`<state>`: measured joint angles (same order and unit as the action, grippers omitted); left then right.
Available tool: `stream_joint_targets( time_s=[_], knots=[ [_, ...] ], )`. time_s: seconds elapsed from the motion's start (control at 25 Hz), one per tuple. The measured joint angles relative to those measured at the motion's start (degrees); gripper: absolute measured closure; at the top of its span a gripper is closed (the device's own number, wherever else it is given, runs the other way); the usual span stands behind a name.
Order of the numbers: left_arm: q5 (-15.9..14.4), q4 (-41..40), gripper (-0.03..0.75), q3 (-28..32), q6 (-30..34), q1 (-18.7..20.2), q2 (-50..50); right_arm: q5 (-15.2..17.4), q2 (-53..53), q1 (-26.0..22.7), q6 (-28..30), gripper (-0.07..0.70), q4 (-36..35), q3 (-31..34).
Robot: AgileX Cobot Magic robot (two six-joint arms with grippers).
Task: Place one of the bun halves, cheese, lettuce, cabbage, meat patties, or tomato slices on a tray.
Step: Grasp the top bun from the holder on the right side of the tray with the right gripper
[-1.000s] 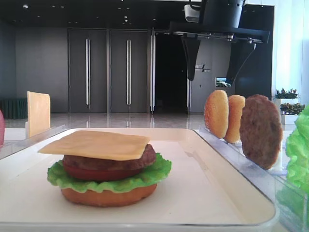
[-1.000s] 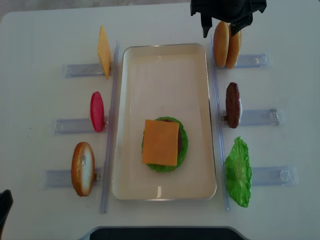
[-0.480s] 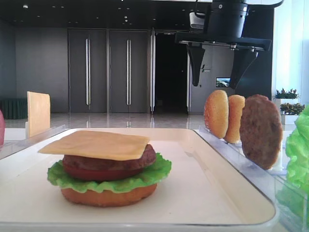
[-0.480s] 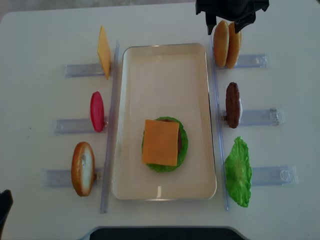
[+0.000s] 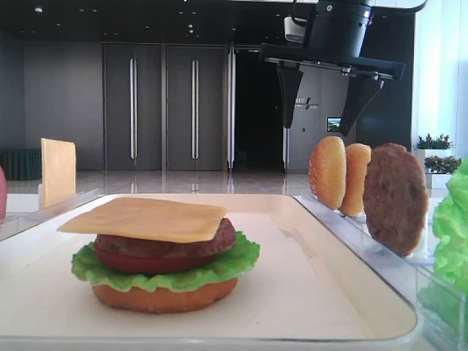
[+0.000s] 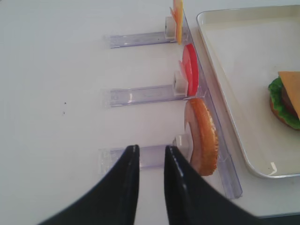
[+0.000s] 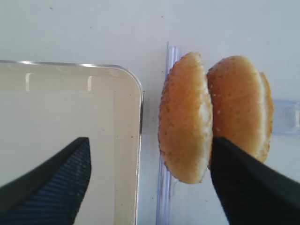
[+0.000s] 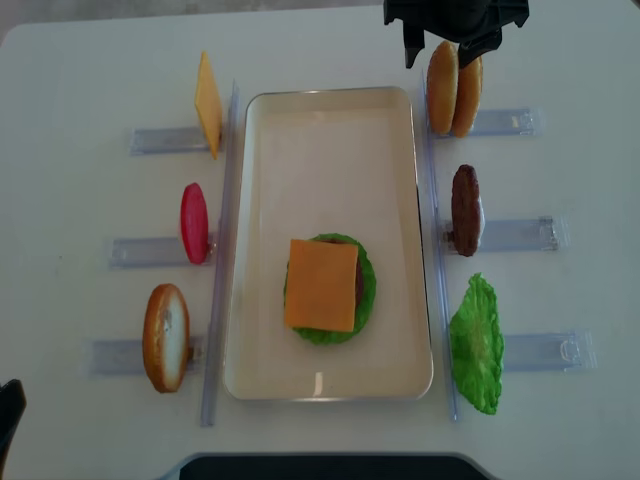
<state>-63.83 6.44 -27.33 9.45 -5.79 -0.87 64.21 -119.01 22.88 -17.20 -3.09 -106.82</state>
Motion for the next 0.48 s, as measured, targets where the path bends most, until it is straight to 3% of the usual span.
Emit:
stream_joint_targets(
  time_s=[0.48],
  knots=[
    [0.00, 0.00, 0.575, 0.00, 0.00, 0.00, 0.00, 0.00, 0.00, 0.00, 0.78, 0.098, -0.28, 0.00]
  ],
)
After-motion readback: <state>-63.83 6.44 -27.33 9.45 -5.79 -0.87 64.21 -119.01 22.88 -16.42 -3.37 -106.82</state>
